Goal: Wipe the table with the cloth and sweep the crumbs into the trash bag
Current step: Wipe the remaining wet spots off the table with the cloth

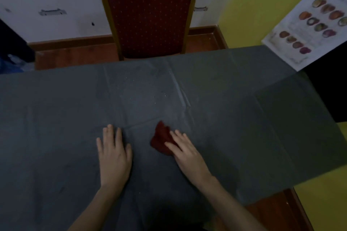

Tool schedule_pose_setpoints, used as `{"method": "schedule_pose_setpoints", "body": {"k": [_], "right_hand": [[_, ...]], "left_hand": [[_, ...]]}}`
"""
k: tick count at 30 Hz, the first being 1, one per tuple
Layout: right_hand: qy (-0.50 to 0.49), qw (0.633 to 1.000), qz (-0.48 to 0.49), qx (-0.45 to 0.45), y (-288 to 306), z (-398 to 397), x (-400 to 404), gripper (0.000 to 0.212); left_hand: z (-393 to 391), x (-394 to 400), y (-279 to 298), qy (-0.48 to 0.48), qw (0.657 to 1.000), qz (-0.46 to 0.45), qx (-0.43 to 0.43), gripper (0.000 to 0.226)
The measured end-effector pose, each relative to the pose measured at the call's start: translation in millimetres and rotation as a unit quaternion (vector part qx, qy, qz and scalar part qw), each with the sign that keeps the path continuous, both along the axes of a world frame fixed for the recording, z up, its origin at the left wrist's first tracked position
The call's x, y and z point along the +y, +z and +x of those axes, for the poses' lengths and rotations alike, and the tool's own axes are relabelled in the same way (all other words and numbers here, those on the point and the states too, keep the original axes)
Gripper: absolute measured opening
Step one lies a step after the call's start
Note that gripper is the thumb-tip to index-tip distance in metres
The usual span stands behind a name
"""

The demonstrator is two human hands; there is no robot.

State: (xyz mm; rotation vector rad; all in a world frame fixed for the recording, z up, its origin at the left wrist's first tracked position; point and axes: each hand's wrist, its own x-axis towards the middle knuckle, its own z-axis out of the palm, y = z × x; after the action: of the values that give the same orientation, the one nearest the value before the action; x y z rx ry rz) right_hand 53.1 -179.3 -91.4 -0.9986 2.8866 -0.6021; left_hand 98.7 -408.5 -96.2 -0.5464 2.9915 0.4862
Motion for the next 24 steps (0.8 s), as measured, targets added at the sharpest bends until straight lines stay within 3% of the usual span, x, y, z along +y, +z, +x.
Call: {"method": "schedule_pose_setpoints", "body": {"k": [2,5,8,11,15,19,22,24], "right_hand": [[0.054,0.998,0.025,0.011,1,-2,17,0.04],[0.039,0.997,0.057,0.026,3,-17,68,0.039],[-0.116,0.991,0.068,0.012,6,-38,133,0.048],[-0.284,0.956,0.063,-0.04,7,-46,176,0.042],[-0.317,0.947,0.039,-0.033,-1,-40,174,0.039],[-0.202,0.979,0.026,0.008,0,-29,150,0.044],[0.012,0.999,0.029,0.015,-5,-26,142,0.045],[0.139,0.988,0.055,0.024,-6,-36,149,0.046]], "left_hand": [[-1,28,2,-0.087,0.996,-0.013,-0.009,0.058],[1,72,3,-0.178,0.984,-0.017,-0.015,0.062],[4,98,5,-0.17,0.985,-0.026,-0.033,0.064],[7,100,4,-0.16,0.985,-0.056,-0.038,0.063],[5,103,10,-0.179,0.98,-0.075,-0.053,0.062],[3,125,15,-0.148,0.984,-0.07,-0.07,0.064],[-1,146,17,-0.099,0.99,-0.06,-0.082,0.068],[-3,157,19,-0.084,0.991,-0.062,-0.087,0.069]]}}
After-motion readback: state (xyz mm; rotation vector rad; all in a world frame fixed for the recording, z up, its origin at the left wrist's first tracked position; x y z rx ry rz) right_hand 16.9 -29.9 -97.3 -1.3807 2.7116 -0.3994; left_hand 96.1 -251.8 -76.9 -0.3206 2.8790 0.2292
